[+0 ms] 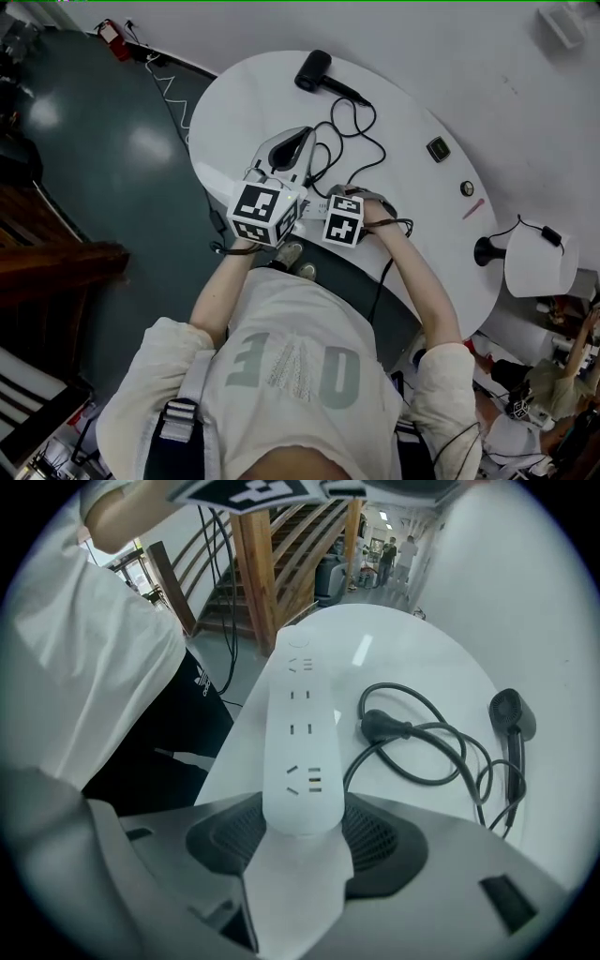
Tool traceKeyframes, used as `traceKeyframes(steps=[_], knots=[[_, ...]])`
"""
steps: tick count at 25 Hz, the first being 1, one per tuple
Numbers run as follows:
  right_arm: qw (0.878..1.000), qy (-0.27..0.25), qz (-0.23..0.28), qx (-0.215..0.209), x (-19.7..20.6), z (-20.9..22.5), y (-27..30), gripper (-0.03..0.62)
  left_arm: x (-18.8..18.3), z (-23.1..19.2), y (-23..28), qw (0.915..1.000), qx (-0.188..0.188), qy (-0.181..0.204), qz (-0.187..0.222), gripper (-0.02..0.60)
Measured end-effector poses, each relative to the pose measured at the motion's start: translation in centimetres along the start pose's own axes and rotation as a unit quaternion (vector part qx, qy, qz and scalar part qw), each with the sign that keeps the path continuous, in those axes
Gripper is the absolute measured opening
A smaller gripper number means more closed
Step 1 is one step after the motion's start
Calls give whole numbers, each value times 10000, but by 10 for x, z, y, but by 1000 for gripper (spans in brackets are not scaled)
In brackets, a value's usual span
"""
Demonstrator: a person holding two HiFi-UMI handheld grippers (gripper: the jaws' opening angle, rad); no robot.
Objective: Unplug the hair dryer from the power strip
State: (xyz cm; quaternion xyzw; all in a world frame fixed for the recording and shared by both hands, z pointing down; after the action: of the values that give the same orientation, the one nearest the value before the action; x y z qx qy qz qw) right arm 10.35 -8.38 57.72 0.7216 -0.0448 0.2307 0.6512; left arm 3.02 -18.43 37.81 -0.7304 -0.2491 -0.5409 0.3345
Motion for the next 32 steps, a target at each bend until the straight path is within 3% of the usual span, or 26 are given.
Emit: traceKeyframes(steps=[7,20,23,25,26,27,28,29,32], knots=[[9999,-5,107,99,1,1,-1,253,-45,3,-4,9986,-251,169,430,6],[9977,-9,380,556,8,-8,-18,255,-51,3,-10,9975,-345,535,307,5],[9943,339,734,692,5,-7,-46,255,-56,2,-10,9972,-356,569,338,6],[9821,702,1312,1159,-5,5,-79,253,-60,1,-10,9969,-367,579,388,5],[9681,965,1751,1512,-12,15,-102,253,-62,2,-10,9967,-377,588,407,6],[9455,1299,2299,1904,-20,27,-128,248,-65,3,-9,9966,-385,596,423,6],[9120,1686,2946,2302,-26,39,-157,231,-67,4,-8,9965,-386,602,439,6],[8669,2085,3654,2673,-32,48,-187,205,-69,6,-6,9964,-379,609,456,5],[6958,2948,5406,3697,-35,58,-269,123,-74,17,-1,9960,-303,690,486,5]])
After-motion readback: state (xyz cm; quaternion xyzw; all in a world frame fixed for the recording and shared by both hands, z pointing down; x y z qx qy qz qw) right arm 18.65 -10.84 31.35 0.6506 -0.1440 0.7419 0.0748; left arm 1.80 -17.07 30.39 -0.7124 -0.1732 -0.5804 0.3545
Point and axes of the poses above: the fingertips, and each gripper's own axes: y forward along the fingers, z to its right, x out of its underside, the point moved 5 cm from there along -y, backward along the fingers, and after that the axes turned 14 degrees about z, right-handed, at the moved point
